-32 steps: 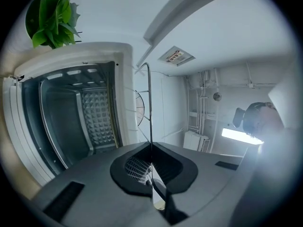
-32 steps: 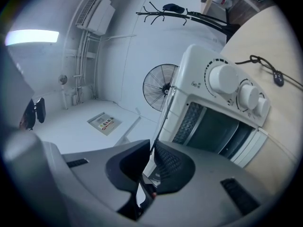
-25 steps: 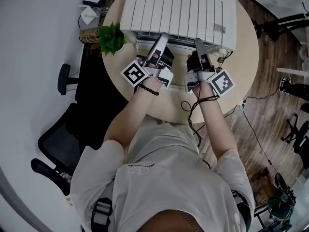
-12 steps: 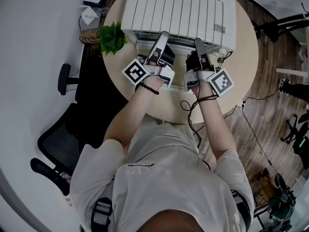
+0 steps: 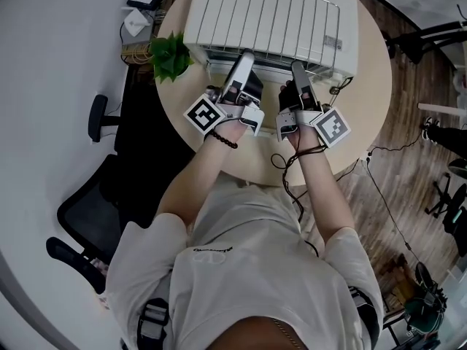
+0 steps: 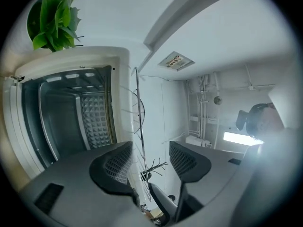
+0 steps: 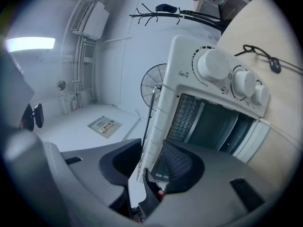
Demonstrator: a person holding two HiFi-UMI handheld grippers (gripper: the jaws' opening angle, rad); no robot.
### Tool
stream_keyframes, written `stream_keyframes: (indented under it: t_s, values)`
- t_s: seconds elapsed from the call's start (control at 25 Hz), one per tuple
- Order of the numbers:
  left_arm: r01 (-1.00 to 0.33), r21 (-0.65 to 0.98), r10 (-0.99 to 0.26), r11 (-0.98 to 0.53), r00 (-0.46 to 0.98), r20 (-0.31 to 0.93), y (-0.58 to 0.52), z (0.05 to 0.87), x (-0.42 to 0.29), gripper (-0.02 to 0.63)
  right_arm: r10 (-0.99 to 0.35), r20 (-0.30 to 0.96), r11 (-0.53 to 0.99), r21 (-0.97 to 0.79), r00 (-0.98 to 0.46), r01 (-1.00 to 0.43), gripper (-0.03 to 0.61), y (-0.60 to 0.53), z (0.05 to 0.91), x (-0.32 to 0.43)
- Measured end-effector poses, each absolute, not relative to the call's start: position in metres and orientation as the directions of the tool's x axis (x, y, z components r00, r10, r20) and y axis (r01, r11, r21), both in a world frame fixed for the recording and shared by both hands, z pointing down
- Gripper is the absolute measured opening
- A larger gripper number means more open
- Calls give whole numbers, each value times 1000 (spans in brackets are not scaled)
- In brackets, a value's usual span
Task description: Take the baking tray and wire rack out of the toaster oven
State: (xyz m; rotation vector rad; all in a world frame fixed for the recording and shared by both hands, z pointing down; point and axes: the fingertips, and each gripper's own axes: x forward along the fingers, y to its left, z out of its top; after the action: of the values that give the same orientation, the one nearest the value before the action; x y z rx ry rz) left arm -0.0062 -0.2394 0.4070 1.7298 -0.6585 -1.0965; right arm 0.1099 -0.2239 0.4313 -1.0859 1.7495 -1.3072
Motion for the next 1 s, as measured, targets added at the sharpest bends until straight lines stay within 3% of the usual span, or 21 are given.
stream_keyframes:
  t_s: [0.12,0.32,0.44,0.48,0.8,0.92,1.0]
  values:
    - [12,935,-811,-355,494,-314,-235,418,-3,347,-912,-37,136,-967,-409,-215,143,-223,431,111]
    - [0,947,-801,-321,534,-272,-211,446,-7,347,-912,-46,154,-960,-407,-235,144,-212,430,113]
    - [9,942,-795,-335,534,-288,-201,451,-13,347,-904,-45,171,-950,-426,-262,144,-210,433,114]
    - [11,940,-792,-342,535,-295,-200,451,-13,347,-902,-43,172,-948,-430,-267,177,-212,434,115]
    - [41,917,-753,-397,556,-350,-204,431,-7,344,-917,-34,141,-960,-398,-243,179,-207,433,122]
    - [12,877,-712,-480,578,-398,-182,426,-14,344,-914,-32,155,-949,-405,-273,179,-177,431,124]
    - [-58,870,-701,-490,620,-353,-167,440,-17,329,-893,-24,182,-933,-449,-310,179,-152,436,116]
